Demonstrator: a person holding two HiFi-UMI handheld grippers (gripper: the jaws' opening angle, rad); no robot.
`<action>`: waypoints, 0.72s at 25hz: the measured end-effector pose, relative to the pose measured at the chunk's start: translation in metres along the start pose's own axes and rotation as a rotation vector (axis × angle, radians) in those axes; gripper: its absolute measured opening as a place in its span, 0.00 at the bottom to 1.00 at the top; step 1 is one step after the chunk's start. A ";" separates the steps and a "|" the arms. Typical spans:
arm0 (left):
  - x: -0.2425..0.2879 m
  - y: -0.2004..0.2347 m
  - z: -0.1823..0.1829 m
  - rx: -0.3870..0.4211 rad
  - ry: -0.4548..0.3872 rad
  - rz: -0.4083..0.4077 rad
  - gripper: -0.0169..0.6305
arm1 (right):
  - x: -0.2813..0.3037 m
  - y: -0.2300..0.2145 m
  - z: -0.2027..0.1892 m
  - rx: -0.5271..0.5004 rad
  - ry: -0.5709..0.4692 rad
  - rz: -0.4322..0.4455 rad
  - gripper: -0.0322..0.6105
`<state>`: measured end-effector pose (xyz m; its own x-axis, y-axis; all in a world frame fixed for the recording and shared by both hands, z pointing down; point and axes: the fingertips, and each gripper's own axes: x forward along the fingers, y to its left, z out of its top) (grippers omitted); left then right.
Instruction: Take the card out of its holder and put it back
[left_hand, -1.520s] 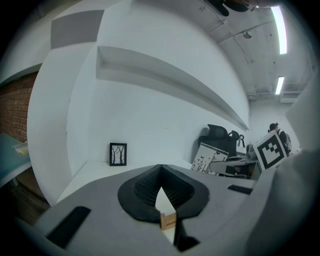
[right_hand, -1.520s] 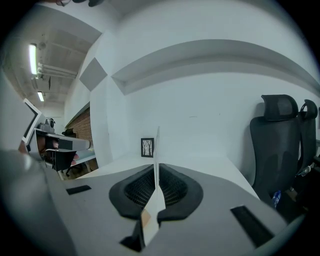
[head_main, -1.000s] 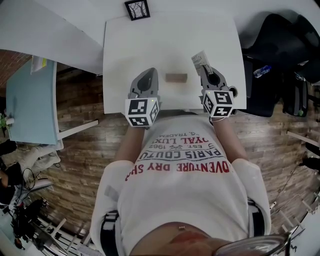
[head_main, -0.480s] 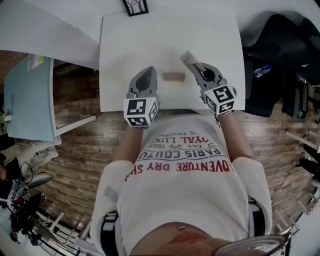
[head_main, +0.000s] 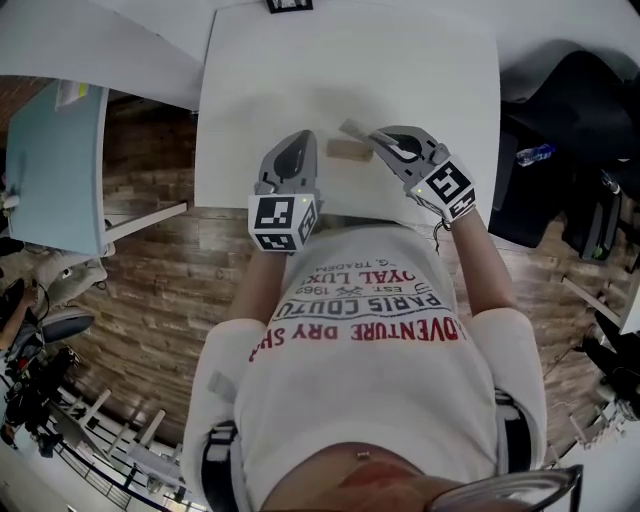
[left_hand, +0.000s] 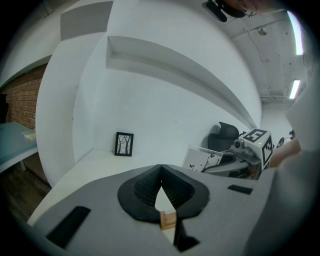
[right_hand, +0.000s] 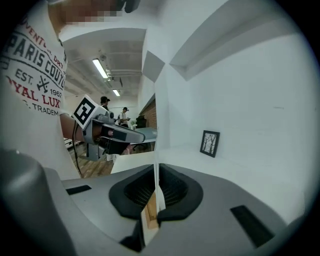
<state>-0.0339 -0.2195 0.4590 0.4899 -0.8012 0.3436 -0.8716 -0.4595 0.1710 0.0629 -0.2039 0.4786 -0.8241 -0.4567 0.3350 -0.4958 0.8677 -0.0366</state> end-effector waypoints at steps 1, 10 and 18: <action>0.001 0.002 -0.001 -0.005 0.003 0.009 0.06 | 0.003 0.002 0.000 -0.012 0.009 0.034 0.11; 0.003 0.021 -0.014 -0.032 0.034 0.095 0.06 | 0.020 0.008 -0.009 -0.059 0.074 0.261 0.11; -0.002 0.025 -0.020 -0.044 0.050 0.135 0.06 | 0.027 0.010 -0.016 -0.054 0.085 0.305 0.11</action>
<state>-0.0573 -0.2220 0.4813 0.3671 -0.8341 0.4117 -0.9302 -0.3304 0.1599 0.0402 -0.2039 0.5022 -0.9055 -0.1583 0.3937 -0.2126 0.9722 -0.0980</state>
